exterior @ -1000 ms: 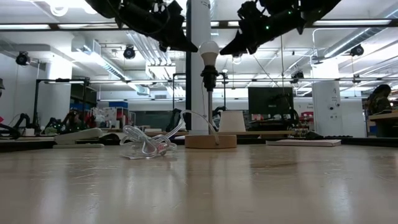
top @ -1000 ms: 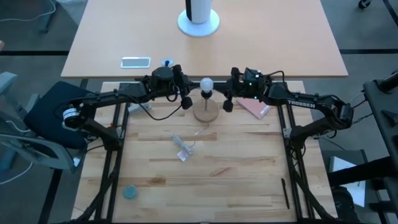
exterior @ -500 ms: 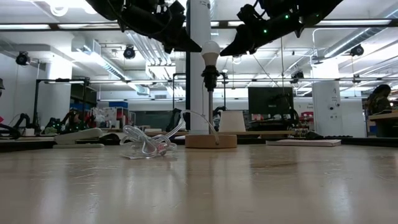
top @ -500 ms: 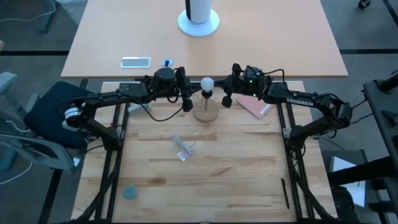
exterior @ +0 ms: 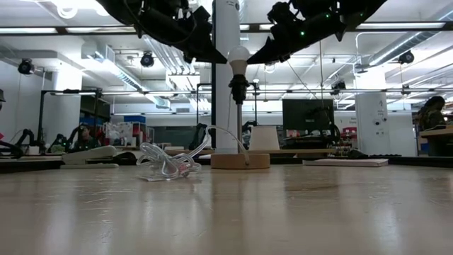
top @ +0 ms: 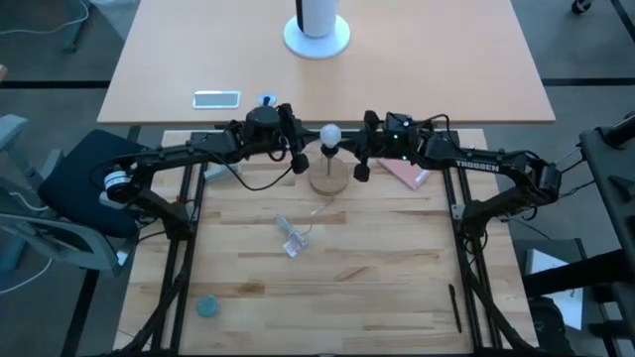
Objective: Screw lightbulb
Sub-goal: Insert the lightbulb on the desk lamp
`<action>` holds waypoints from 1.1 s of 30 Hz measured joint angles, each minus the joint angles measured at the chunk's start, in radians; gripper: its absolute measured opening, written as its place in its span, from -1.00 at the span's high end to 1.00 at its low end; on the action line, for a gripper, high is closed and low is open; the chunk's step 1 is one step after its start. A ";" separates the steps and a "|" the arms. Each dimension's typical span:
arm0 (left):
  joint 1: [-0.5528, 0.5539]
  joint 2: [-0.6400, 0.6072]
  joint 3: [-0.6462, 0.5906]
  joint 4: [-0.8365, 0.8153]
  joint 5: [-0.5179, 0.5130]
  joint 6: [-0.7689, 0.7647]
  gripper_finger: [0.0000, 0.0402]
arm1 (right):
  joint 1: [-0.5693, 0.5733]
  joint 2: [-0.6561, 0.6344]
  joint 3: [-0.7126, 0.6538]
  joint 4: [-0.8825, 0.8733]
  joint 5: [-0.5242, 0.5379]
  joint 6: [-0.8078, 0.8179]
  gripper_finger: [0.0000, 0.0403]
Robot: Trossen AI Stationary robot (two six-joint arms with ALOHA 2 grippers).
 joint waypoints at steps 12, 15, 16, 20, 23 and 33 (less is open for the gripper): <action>-0.011 -0.016 0.000 -0.009 0.077 -0.001 1.00 | -0.031 0.011 0.000 0.029 0.117 -0.021 0.99; -0.011 -0.016 0.000 0.012 0.075 0.003 1.00 | -0.031 0.011 0.000 0.066 0.113 -0.025 0.99; -0.011 -0.017 0.000 0.016 0.072 0.007 1.00 | -0.029 0.011 0.000 0.075 0.106 -0.025 0.99; -0.011 -0.017 0.000 0.019 0.071 0.012 1.00 | -0.029 0.011 0.000 0.081 0.051 -0.019 0.99; -0.011 -0.017 0.000 0.017 0.070 0.012 1.00 | -0.029 0.011 0.000 0.076 0.046 -0.008 0.99; -0.005 -0.017 0.000 0.014 -0.059 0.016 1.00 | 0.007 0.007 0.000 0.052 0.016 -0.006 0.99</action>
